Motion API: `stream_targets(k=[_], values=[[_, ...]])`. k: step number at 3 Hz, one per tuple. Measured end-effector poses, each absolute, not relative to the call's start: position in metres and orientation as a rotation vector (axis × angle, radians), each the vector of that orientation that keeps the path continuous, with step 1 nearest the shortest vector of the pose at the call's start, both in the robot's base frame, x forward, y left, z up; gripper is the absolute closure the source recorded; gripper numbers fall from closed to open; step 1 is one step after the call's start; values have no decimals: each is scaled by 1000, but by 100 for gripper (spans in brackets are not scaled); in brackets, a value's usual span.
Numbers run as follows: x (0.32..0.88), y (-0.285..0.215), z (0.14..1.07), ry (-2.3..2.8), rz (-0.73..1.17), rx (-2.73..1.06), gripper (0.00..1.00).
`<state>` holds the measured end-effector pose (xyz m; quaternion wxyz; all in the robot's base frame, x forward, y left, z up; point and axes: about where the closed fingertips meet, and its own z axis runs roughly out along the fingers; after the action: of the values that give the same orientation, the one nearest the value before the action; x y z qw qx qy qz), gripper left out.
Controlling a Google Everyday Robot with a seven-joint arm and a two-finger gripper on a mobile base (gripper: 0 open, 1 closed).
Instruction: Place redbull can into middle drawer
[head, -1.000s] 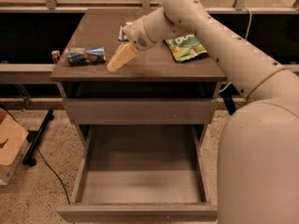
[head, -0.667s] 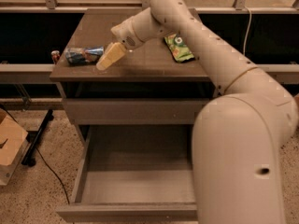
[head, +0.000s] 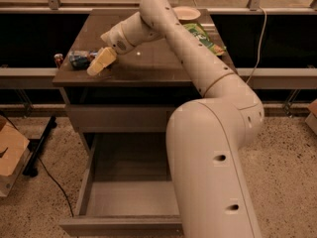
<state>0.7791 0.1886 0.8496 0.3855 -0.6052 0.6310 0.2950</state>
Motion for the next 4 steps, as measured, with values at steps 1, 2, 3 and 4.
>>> stream_targets(k=[1, 2, 3, 4], values=[[780, 203, 839, 1621, 802, -1550, 27], [781, 205, 834, 1636, 820, -1545, 50], [778, 189, 844, 1634, 794, -1535, 73], [765, 159, 864, 1622, 747, -1506, 96]])
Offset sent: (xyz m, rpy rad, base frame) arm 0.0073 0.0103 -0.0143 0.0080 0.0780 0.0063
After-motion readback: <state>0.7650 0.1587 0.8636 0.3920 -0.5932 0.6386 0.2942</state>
